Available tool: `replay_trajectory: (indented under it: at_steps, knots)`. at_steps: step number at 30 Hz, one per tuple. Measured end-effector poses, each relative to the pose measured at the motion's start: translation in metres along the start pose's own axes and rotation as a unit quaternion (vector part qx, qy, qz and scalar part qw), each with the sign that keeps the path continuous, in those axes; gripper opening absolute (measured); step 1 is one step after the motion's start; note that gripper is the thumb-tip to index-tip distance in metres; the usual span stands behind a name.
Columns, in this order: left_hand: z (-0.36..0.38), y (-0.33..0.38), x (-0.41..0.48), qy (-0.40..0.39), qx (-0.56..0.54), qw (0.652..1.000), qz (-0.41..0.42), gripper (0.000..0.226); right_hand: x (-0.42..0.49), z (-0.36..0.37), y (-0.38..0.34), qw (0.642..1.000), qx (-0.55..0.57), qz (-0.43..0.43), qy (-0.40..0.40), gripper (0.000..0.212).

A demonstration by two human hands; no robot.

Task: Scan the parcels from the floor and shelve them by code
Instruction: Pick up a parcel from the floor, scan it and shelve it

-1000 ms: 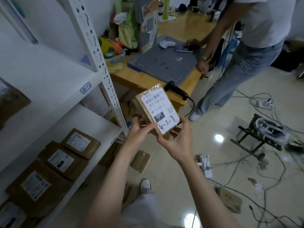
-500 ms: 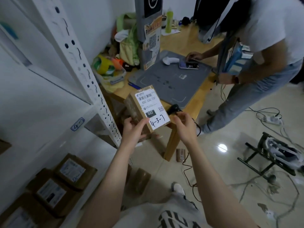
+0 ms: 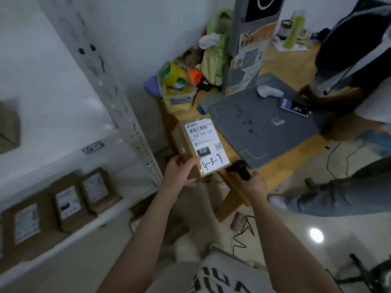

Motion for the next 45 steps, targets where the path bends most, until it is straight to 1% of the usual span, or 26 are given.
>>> replay_trajectory:
  at_steps: [2, 5, 7, 9, 12, 13, 15, 16, 18, 20, 22, 25, 28, 32, 35, 38, 40, 42, 45]
  knots:
    - [0.002, -0.005, -0.003, 0.015, 0.004, 1.000, 0.006, 0.053, 0.008, 0.001, 0.011, 0.999, -0.004, 0.004, -0.045, 0.031]
    - [-0.003, -0.010, -0.010, 0.051, -0.007, 0.999, 0.011, 0.033, 0.021, 0.005, 0.021, 0.996, -0.054, -0.023, -0.061, 0.020]
    - [-0.008, -0.013, -0.015, 0.080, -0.021, 0.997, 0.010, 0.028, 0.030, 0.011, 0.024, 0.994, -0.063, -0.039, -0.079, 0.015]
    - [-0.014, -0.015, -0.020, 0.102, -0.036, 0.994, 0.007, 0.032, 0.034, 0.017, 0.020, 0.994, -0.042, -0.065, -0.083, 0.007]
    - [-0.022, -0.016, -0.028, 0.137, -0.066, 0.988, 0.014, 0.020, 0.029, 0.027, -0.003, 0.986, 0.027, -0.136, -0.094, 0.008]
    - [-0.024, -0.015, -0.030, 0.149, -0.074, 0.986, 0.018, 0.020, 0.023, 0.027, -0.015, 0.981, 0.047, -0.159, -0.097, 0.003]
    - [-0.030, -0.015, -0.033, 0.175, -0.096, 0.980, 0.016, 0.030, 0.000, 0.019, -0.050, 0.971, 0.093, -0.194, -0.103, 0.016]
    - [-0.034, -0.015, -0.034, 0.188, -0.104, 0.976, 0.017, 0.036, -0.012, 0.015, -0.067, 0.962, 0.119, -0.216, -0.115, 0.017]
    - [-0.043, -0.014, -0.036, 0.223, -0.120, 0.967, 0.021, 0.046, -0.034, 0.008, -0.098, 0.936, 0.160, -0.278, -0.145, 0.014]
    - [-0.054, -0.014, -0.038, 0.254, -0.141, 0.956, 0.030, 0.053, -0.053, 0.001, -0.122, 0.911, 0.176, -0.338, -0.157, 0.026]
    - [-0.064, -0.013, -0.043, 0.271, -0.157, 0.949, 0.045, 0.053, -0.066, -0.005, -0.138, 0.897, 0.186, -0.364, -0.169, 0.033]
    - [-0.075, -0.012, -0.051, 0.289, -0.141, 0.945, 0.062, 0.055, -0.090, -0.014, -0.155, 0.872, 0.202, -0.400, -0.198, 0.039]
    - [-0.081, -0.010, -0.063, 0.304, -0.154, 0.936, 0.087, 0.054, -0.113, -0.022, -0.169, 0.847, 0.211, -0.441, -0.210, 0.047]
    - [-0.087, -0.004, -0.079, 0.320, -0.140, 0.928, 0.133, 0.067, -0.140, -0.026, -0.184, 0.814, 0.218, -0.476, -0.253, 0.041]
    - [-0.088, 0.003, -0.091, 0.330, -0.142, 0.916, 0.177, 0.066, -0.155, -0.025, -0.188, 0.796, 0.229, -0.487, -0.277, 0.036]
    - [-0.088, 0.007, -0.101, 0.326, -0.146, 0.909, 0.213, 0.071, -0.167, -0.022, -0.188, 0.788, 0.239, -0.488, -0.289, 0.035]
    - [-0.089, 0.007, -0.105, 0.322, -0.151, 0.907, 0.226, 0.073, -0.172, -0.020, -0.188, 0.783, 0.241, -0.496, -0.287, 0.029]
    - [-0.089, 0.007, -0.108, 0.319, -0.154, 0.906, 0.233, 0.073, -0.175, -0.019, -0.188, 0.781, 0.243, -0.502, -0.281, 0.024]
    - [-0.088, 0.004, -0.110, 0.322, -0.155, 0.905, 0.231, 0.073, -0.179, -0.018, -0.188, 0.780, 0.244, -0.508, -0.273, 0.026]
Point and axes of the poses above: each hand's wrist, its own x-axis towards the middle knuckle, its own z-axis out of the palm, y = z × x, the point moved 4 cm from there along x, towards the middle knuckle, and after that the axes turned 5 degrees about -z, right-handed, at the moved point
